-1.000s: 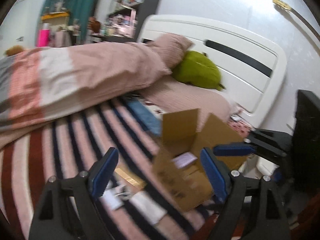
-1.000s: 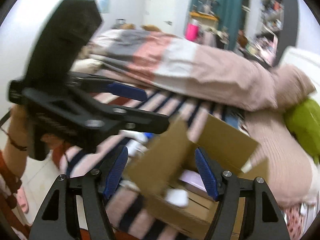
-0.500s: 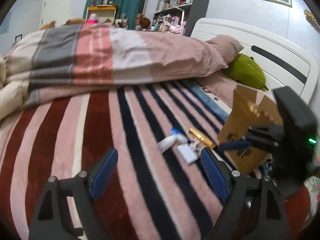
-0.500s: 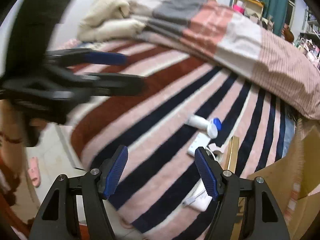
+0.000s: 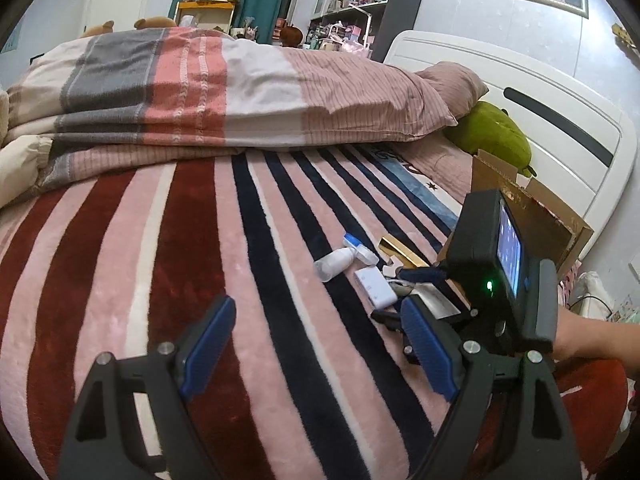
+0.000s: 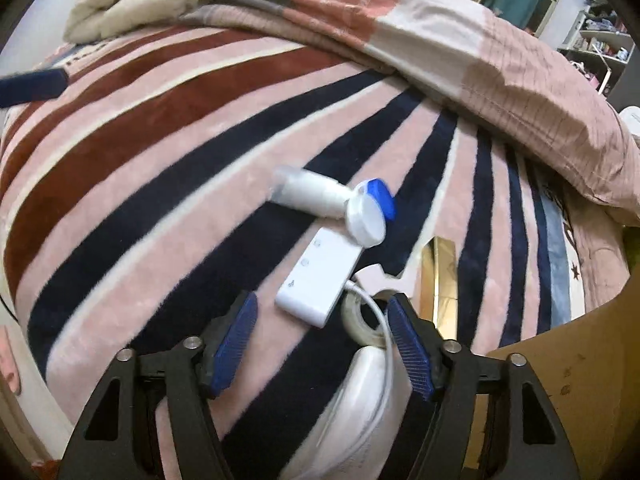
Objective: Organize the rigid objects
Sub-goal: 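Grasp the white USB adapter with cable using the right gripper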
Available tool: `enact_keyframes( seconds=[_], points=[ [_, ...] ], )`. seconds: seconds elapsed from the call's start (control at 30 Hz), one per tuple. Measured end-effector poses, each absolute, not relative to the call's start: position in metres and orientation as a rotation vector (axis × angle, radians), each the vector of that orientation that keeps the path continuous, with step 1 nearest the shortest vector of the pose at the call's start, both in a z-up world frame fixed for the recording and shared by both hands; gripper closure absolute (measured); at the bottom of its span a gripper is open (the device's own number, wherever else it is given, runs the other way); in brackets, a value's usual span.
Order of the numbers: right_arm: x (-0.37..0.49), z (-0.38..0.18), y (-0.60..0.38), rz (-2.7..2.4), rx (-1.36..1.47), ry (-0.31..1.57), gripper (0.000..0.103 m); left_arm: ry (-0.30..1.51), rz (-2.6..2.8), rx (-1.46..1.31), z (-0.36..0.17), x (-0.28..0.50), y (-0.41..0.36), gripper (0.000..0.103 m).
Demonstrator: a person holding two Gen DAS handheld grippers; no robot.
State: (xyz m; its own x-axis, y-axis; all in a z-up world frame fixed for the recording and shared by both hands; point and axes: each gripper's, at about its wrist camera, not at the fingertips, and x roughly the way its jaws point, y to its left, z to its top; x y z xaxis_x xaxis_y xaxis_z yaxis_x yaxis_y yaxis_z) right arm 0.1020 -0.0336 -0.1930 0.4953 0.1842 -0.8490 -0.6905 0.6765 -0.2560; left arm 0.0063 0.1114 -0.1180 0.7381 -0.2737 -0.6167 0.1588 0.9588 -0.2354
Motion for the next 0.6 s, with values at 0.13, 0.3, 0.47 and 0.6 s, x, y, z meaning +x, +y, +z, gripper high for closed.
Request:
enact_keyframes(
  seconds=[0.13, 0.3, 0.47, 0.6],
  points=[
    [0.096, -0.194, -0.031, 0.578, -0.678, 0.862, 0.060, 0.702, -0.238, -0.169, -0.119, 0.005, 0.110, 0.021],
    [0.088, -0.187, -0.036, 0.669, -0.618, 0.871, 0.062, 0.704, -0.236, -0.173, -0.117, 0.004, 0.109, 0.021],
    [0.075, -0.183, -0.035, 0.828, -0.547, 0.908, 0.062, 0.708, -0.237, -0.171, -0.117, 0.003, 0.108, 0.021],
    [0.075, -0.190, -0.032, 0.843, -0.536, 0.944, 0.059, 0.718, -0.235, -0.165, -0.118, 0.003, 0.107, 0.021]
  ],
)
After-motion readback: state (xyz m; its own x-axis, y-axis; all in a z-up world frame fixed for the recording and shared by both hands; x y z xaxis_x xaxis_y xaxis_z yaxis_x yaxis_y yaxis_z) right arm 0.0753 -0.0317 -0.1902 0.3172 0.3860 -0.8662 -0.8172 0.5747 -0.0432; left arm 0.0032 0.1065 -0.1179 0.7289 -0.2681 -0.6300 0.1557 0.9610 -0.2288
